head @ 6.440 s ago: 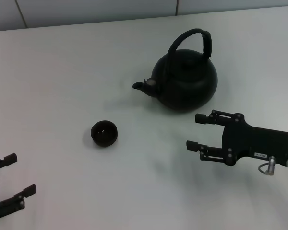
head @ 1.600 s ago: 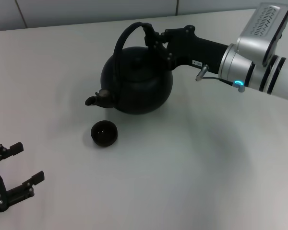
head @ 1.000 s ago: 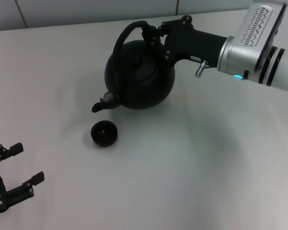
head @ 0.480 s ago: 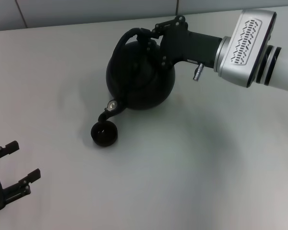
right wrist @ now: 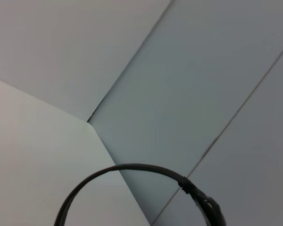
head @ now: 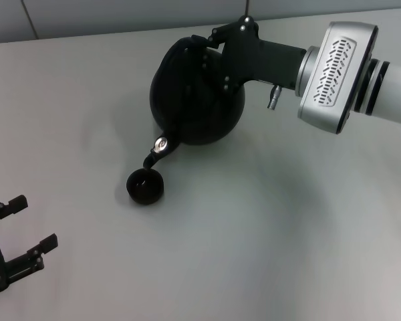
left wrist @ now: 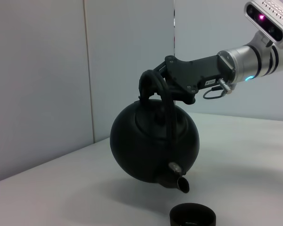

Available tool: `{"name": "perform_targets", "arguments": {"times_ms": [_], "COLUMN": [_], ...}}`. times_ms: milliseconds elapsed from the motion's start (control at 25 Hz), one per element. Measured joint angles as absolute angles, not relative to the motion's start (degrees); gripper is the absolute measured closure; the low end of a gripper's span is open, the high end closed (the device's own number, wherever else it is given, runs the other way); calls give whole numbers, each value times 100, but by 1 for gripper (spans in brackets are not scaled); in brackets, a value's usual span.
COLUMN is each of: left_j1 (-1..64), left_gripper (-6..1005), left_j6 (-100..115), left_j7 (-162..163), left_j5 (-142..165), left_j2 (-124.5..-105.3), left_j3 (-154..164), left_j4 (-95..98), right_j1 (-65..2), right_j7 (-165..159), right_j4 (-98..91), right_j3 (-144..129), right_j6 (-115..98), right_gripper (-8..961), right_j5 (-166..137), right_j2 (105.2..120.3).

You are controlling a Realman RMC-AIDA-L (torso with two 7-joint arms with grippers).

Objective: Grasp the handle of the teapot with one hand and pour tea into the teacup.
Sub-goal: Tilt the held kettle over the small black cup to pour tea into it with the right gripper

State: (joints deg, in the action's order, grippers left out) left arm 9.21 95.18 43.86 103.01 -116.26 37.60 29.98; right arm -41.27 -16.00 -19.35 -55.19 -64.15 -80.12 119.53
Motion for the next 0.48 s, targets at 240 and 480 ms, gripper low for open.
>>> {"name": "perform_targets", "arguments": {"times_ms": [240, 480], "left_j1": [923, 923], "left_gripper": [192, 192], "left_j6": [9517, 9510], "left_j7": [4386, 4386], "left_j5": [10292, 10301], "left_j2": [-11636, -11644], "left_j3": [3738, 3677], "left_j4": [2979, 2978], "right_j1": [-4147, -4162], "right_j7": [-1471, -1308], "right_j4": [-1944, -1993], "right_j3": [-5519, -5704], "right_j6": [-6444, -6477], "right_gripper": [887, 887], "right_j5": [-8023, -8016], "right_j2": [11953, 11953]}}
